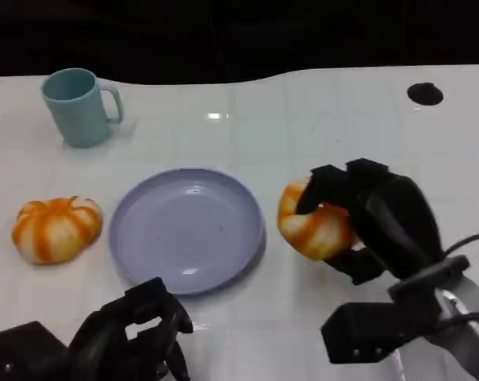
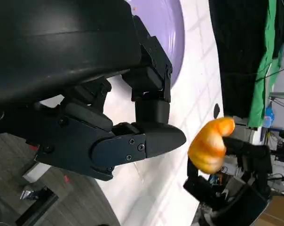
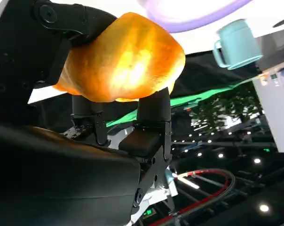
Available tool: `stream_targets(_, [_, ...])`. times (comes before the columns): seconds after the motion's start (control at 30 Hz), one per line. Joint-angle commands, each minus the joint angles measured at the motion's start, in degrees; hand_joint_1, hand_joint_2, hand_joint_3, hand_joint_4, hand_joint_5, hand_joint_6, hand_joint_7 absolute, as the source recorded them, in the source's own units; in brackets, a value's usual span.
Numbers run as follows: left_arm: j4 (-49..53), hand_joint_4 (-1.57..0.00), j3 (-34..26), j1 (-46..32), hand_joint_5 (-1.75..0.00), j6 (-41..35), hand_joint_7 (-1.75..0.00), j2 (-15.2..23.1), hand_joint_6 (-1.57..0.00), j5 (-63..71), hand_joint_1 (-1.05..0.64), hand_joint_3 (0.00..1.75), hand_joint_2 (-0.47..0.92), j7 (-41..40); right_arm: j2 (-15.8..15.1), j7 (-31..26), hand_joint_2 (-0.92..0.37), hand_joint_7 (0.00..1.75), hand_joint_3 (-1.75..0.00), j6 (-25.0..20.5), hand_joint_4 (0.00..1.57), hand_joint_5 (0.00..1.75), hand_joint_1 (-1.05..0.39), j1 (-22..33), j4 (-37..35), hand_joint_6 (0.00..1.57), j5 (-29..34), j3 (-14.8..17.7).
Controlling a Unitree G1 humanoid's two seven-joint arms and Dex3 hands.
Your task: Grasp the bread from the table and place it into the plate.
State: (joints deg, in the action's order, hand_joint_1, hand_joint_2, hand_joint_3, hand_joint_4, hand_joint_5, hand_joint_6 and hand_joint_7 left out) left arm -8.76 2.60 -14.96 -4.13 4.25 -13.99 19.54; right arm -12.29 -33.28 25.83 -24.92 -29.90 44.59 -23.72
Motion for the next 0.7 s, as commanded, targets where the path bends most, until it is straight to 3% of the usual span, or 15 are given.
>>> stream_targets(0.03, [-0.3,-0.79,-0.3,-0.3,-1.75,0.2,-1.58,0.5,-0.63,-0.1,-0.72,0.6,0.92,-0.1,2.8,-0.2,-0.19,1.47,-1.47,0.2,1.04,1.75,-0.11,-4.2,-4.0,0.93,-0.3,-1.0])
stream_targets(0.33, [-0.6,-0.79,-0.6,-0.4,-1.75,-0.4,-1.58,0.6,-0.63,-0.5,-0.72,0.6,0.92,-0.1,8.3,0.7,-0.25,1.68,-1.41,0.2,1.03,1.75,-0.11,-11.2,-12.8,0.81,-1.0,-2.9])
stream_targets(0.47, [-0.9,-0.79,-0.6,-0.6,-1.75,-0.5,-1.58,0.8,-0.63,-0.2,-0.72,0.61,0.92,-0.1,11.8,0.1,-0.33,1.72,-1.28,-1.0,1.0,1.75,-0.16,-15.2,-18.4,0.76,-0.6,-4.1])
stream_targets(0.7, [-0.5,-0.79,-0.7,-0.6,-1.75,0.1,-1.59,0.8,-0.62,-0.2,-0.71,0.62,0.92,0.1,16.2,-1.3,-0.34,1.74,-1.29,-1.3,0.98,1.75,-0.17,-20.2,-27.4,0.75,-1.0,-4.9])
